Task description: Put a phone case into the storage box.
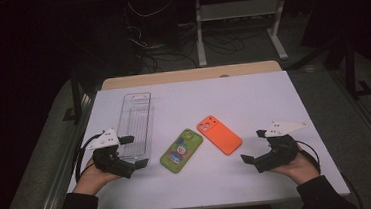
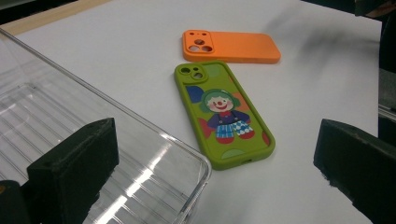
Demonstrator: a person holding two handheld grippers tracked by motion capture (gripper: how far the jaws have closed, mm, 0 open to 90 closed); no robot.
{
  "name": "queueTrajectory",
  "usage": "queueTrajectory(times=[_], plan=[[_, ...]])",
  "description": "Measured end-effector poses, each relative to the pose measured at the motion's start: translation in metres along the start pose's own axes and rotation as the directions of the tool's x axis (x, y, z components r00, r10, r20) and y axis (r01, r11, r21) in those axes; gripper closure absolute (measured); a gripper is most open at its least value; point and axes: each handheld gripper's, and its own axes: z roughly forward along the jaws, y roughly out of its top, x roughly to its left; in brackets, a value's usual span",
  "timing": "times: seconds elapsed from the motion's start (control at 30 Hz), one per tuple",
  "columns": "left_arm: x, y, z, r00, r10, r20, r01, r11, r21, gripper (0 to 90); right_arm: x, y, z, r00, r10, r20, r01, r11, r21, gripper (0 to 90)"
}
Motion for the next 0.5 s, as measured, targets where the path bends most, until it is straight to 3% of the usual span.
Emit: queueTrajectory(times=[0.3,0.5], plan=[[-0.0014,0.001,-0.0016,1.0,0.002,-0.004,-0.002,1.0,-0.006,0.0,-0.0012,0.0016,-0.0017,1.0,0.006,0.003,-0.006,1.0,-0.011,0.0],[-0.001,0.0013,-0.0022,1.0,-0.001,0.002,0.001,0.9999,-0.013,0.0,0.0,0.0068,-0.0016,0.9996,0.02,0.019,-0.021,1.0,0.023,0.0]])
